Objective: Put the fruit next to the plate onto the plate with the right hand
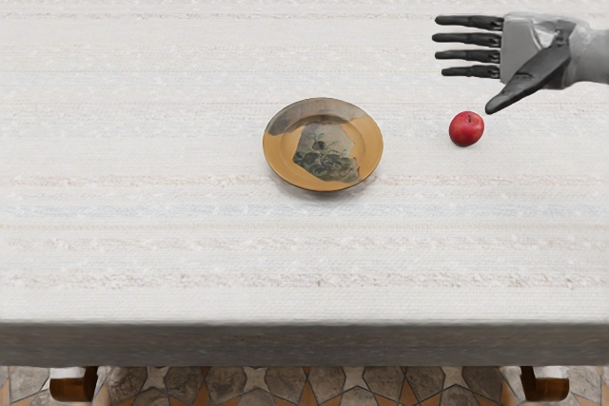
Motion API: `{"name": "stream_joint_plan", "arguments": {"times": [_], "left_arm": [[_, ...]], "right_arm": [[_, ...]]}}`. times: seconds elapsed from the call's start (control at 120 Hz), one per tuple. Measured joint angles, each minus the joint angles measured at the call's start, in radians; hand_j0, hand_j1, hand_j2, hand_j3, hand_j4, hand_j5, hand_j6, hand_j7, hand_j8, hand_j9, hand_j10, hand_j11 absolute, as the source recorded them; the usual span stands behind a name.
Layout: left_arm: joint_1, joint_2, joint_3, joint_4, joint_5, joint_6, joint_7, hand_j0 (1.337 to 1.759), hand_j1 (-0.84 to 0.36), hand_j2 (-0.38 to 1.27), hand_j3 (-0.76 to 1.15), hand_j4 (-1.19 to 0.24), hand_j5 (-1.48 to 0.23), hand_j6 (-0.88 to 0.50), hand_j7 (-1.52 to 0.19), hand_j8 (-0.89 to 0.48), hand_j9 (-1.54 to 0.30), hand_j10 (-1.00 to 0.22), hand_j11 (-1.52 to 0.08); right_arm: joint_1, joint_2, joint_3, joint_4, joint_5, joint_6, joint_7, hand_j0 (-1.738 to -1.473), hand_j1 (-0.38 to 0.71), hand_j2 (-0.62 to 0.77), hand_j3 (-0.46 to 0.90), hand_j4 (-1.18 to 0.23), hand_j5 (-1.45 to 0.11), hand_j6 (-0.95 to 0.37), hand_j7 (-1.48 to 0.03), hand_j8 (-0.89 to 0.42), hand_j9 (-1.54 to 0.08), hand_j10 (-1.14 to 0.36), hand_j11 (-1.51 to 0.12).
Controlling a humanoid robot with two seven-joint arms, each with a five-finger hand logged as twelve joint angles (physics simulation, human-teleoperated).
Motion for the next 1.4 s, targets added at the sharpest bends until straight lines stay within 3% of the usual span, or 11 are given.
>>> {"name": "stream_joint_plan", "arguments": {"times": [0.208,0.425,0.492,0.683,0.767,0.883,1.017,1.4], "left_arm": [[0.0,0.0,0.0,0.0,0.0,0.0,0.0,1.658,0.06,0.05,0.0,-0.25,-0.32,-0.25,-0.32,-0.25,-0.32,-0.25,-0.32],[0.0,0.0,0.0,0.0,0.0,0.0,0.0,1.658,0.06,0.05,0.0,-0.25,-0.32,-0.25,-0.32,-0.25,-0.32,-0.25,-0.32],[0.0,0.0,0.0,-0.001,0.0,0.0,0.0,1.658,0.06,0.05,0.0,-0.25,-0.32,-0.25,-0.32,-0.25,-0.32,-0.25,-0.32],[0.0,0.0,0.0,0.0,0.0,0.0,0.0,1.658,0.06,0.05,0.0,-0.25,-0.32,-0.25,-0.32,-0.25,-0.32,-0.25,-0.32],[0.0,0.0,0.0,0.0,0.0,0.0,0.0,1.658,0.06,0.05,0.0,-0.25,-0.32,-0.25,-0.32,-0.25,-0.32,-0.25,-0.32],[0.0,0.0,0.0,0.0,0.0,0.0,0.0,1.658,0.06,0.05,0.0,-0.25,-0.32,-0.25,-0.32,-0.25,-0.32,-0.25,-0.32],[0.0,0.0,0.0,0.0,0.0,0.0,0.0,1.658,0.06,0.05,0.0,-0.25,-0.32,-0.25,-0.32,-0.25,-0.32,-0.25,-0.32],[0.0,0.0,0.0,0.0,0.0,0.0,0.0,1.658,0.06,0.05,0.0,-0.25,-0.32,-0.25,-0.32,-0.25,-0.32,-0.25,-0.32]], "right_arm": [[0.029,0.025,0.005,-0.004,-0.066,0.0,0.001,-1.658,-0.3,-0.01,0.0,-0.04,-0.05,-0.04,-0.05,-0.04,-0.05,-0.04,-0.05],[0.092,0.009,0.005,0.086,-0.393,-0.084,0.001,-1.658,-0.3,-0.01,0.0,-0.04,-0.05,-0.04,-0.05,-0.04,-0.05,-0.04,-0.05],[0.108,-0.017,0.001,0.117,-0.465,-0.138,-0.028,-1.658,-0.3,-0.01,0.0,-0.04,-0.05,-0.04,-0.05,-0.04,-0.05,-0.04,-0.05],[0.125,-0.044,-0.035,0.194,-0.62,-0.334,-0.179,-1.658,-0.3,-0.01,0.0,-0.04,-0.05,-0.04,-0.05,-0.04,-0.05,-0.04,-0.05],[0.153,-0.03,-0.104,0.211,-0.644,-0.455,-0.215,-1.658,-0.3,-0.01,0.0,-0.04,-0.05,-0.04,-0.05,-0.04,-0.05,-0.04,-0.05],[0.246,0.028,-0.278,0.22,-0.65,-0.637,-0.236,-1.658,-0.3,-0.01,0.0,-0.04,-0.05,-0.04,-0.05,-0.04,-0.05,-0.04,-0.05],[0.287,0.107,-0.383,0.22,-0.649,-0.758,-0.263,-1.658,-0.3,-0.01,0.0,-0.04,-0.05,-0.05,-0.05,-0.04,-0.05,-0.04,-0.05],[0.227,0.274,-0.428,0.184,-0.655,-0.971,-0.279,-1.658,-0.3,-0.01,0.0,-0.04,-0.05,-0.04,-0.05,-0.04,-0.05,-0.04,-0.05]]}}
